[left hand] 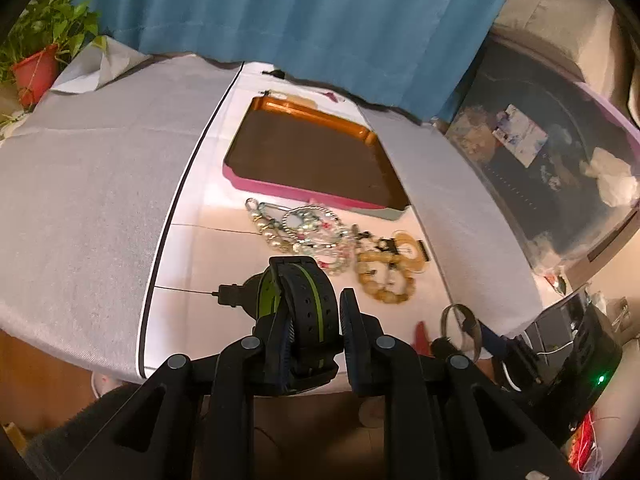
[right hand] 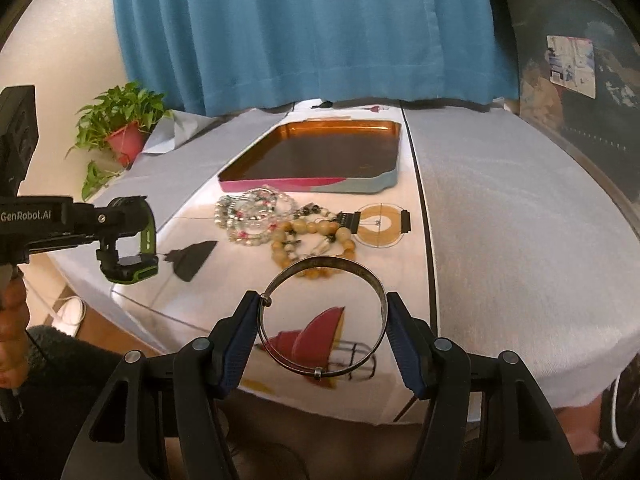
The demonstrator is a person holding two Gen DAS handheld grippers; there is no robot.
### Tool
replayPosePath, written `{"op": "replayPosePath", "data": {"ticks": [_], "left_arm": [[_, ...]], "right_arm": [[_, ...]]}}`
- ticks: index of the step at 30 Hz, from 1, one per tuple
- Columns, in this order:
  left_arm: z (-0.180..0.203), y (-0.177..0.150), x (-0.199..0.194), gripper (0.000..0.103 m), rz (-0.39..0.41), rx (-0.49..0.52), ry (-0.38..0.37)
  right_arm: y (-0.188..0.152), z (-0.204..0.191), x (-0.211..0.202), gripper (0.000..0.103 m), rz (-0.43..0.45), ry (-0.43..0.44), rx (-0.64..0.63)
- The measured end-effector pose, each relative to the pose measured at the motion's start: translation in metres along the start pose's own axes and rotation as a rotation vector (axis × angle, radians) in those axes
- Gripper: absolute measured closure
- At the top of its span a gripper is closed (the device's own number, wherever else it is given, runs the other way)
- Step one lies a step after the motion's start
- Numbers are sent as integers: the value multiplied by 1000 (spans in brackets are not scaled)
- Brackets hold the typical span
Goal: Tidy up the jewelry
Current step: 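Lift and carry the watch and bangle over the tray with both tools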
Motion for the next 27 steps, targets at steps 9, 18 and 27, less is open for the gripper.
{"op": "replayPosePath", "data": {"ticks": [9,18,27], "left_arm": [[36,22,-68,84,109,66,-85],[49,44,-129,84,198,0,-315],[62,69,-145,84,231,10,-408]], "right_arm": [[31,-29,-52,41,85,28,-6],[77,-54,-106,41,201,58,-11],[117,-61,-129,41,304,61,-39]]}}
Point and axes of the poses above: each gripper's, at about its wrist camera, not at the fingertips, and x roughly the way its jaws point, z to its right, y to its top, the point moved 1 cm from there along x, roughly the way its jaws point, and after that the axes turned 6 degrees about z, right-handed, at the moved point
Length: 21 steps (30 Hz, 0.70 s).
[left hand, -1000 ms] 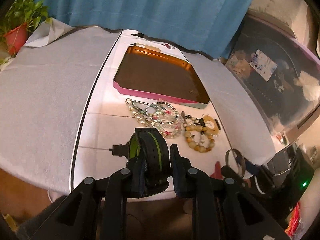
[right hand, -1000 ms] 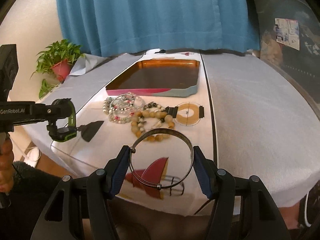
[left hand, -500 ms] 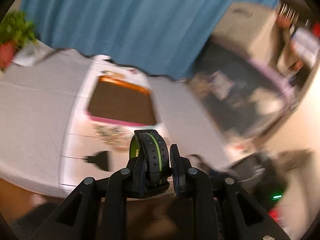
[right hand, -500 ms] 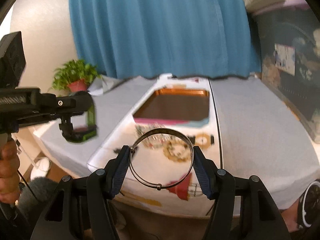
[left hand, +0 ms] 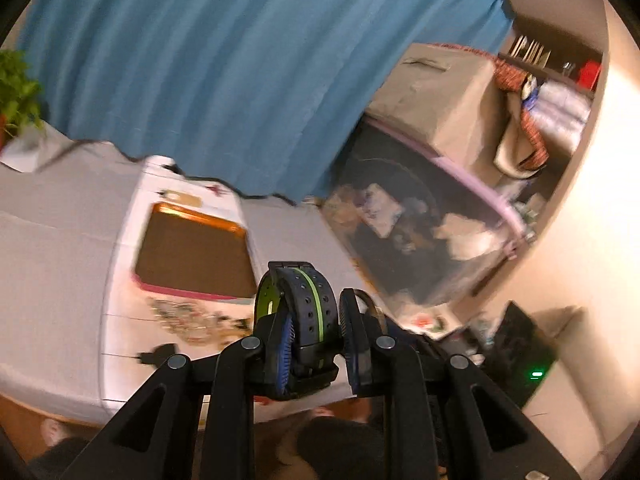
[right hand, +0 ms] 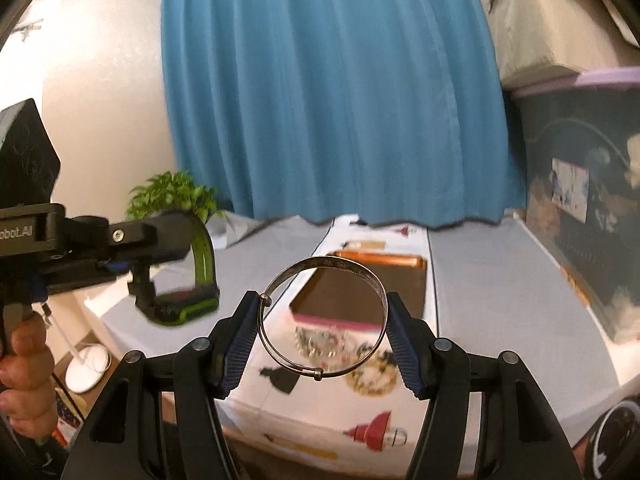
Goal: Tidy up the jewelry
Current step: 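Lift and carry the watch and bangle over the tray with both tools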
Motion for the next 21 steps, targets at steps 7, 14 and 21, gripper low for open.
{"op": "replayPosePath", "data": {"ticks": [7,14,21], "left_arm": [[19,18,21,84,79,215,144],[-15,31,62,84,76,198,158],[-70,43,119,84,51,154,191]], "right_arm": [[24,8,24,41,26,9,-28],[30,23,70,41,29,-11,-60],[25,58,136,41,-8,-4,-21]]}}
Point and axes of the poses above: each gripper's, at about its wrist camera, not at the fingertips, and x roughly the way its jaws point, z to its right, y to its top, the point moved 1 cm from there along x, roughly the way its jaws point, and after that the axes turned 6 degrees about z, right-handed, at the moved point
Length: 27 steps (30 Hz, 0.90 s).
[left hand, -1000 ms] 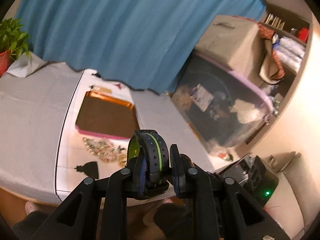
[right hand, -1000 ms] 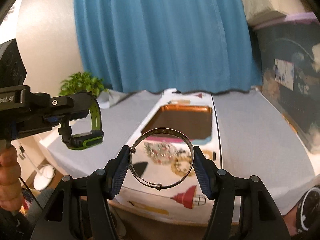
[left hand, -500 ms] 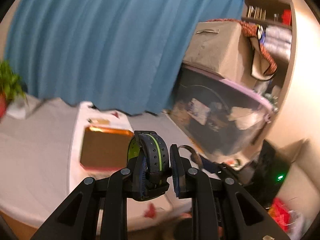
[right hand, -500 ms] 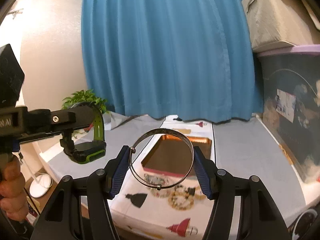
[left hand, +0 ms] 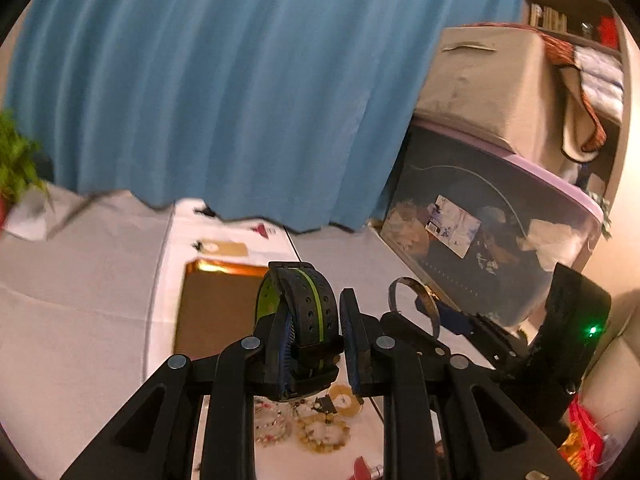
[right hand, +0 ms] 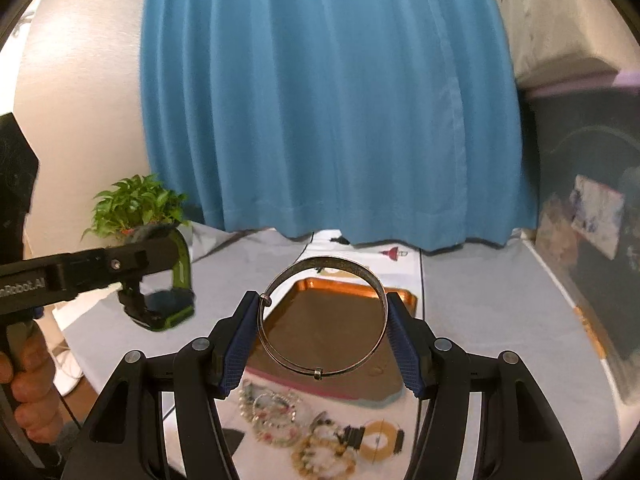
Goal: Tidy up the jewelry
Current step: 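Lift and carry the watch and bangle over the tray with both tools, then open both tools to drop the watch and bangle into the tray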
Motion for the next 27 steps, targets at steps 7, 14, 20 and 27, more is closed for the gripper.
{"op": "replayPosePath", "data": {"ticks": [7,14,20,27], "left_arm": [[-45,-16,59,84,-1,11,104],[-91,-55,113,84,-141,-52,151],[-111,-88,143,84,-280,-55,217],[-118,-92,151,84,-280,-13,253]], "right_arm": [[-18,14,68,41,-44,19,-27],[-66,36,129,41,-180,32,65],[-107,41,164,40,-308,2,78],[-119,37,179,40,-374,7,63]]}}
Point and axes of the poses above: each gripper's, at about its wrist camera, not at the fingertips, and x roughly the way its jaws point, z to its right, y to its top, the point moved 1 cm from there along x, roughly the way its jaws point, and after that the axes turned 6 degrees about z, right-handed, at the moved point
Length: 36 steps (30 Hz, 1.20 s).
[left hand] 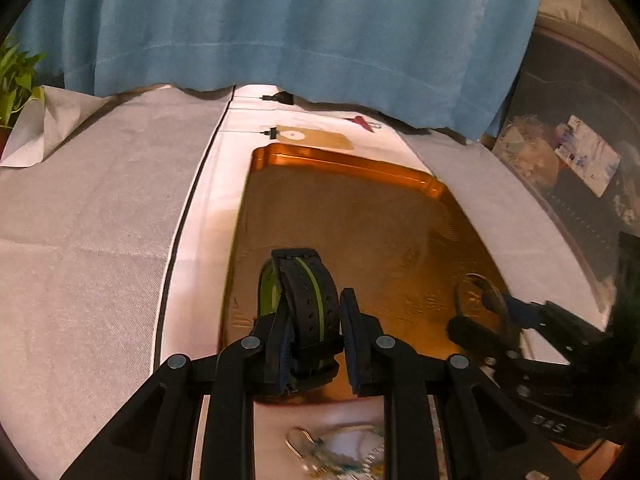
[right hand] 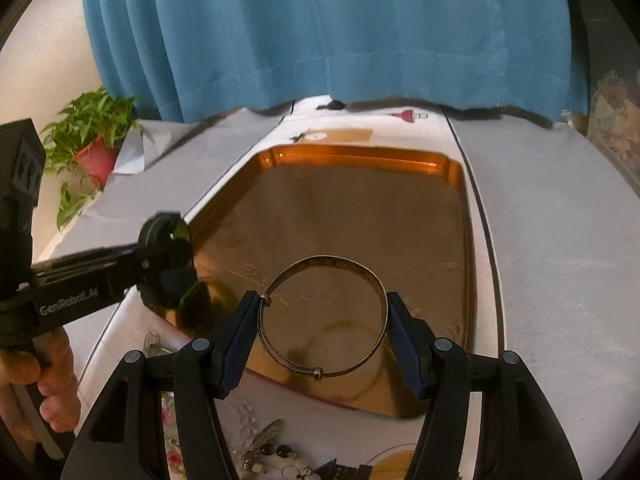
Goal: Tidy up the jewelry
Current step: 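Open both tools to drop the watch and bangle into the tray, then withdraw both open tools from the tray toward the jewelry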
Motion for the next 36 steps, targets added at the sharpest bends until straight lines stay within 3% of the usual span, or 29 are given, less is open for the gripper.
{"op": "replayPosePath", "data": {"ticks": [4,6,7,8,9,10,16,21,26,29,31,36], "left_arm": [[-8,-1,10,84,-18,-57,-13],[-9,1,6,79,-14,-80,-11],[-9,1,2,69,-6,-84,-23],[-7,2,-4,61,6,-78,-33],[-5,2,-11,47,24,-68,-35],[-2,1,-17,41,45,-61,-34],[20,-17,-53,39,85,-35,-45],[38,-42,-90,39,85,-47,-73],[50,-72,-145,38,159,-34,-80],[62,-93,-180,35,206,38,-23],[71,-106,-203,28,242,100,-6],[86,-125,-243,21,295,149,-54]], "right_arm": [[-2,-2,4,37,-30,-12,-16],[-5,-3,4,27,-52,-15,-27],[-6,-3,2,18,-49,-21,-26],[-7,-2,-2,16,-37,-27,-24],[-9,-1,-8,14,-24,-30,-22],[-11,1,-13,14,-19,-32,-19],[-25,1,-52,14,10,-30,-27],[-37,-5,-107,14,79,-7,59],[-62,-25,-174,0,170,-53,77],[-85,-30,-214,0,231,-91,81],[-95,-34,-230,0,254,-113,80],[-110,-55,-262,0,293,-155,2]]}}
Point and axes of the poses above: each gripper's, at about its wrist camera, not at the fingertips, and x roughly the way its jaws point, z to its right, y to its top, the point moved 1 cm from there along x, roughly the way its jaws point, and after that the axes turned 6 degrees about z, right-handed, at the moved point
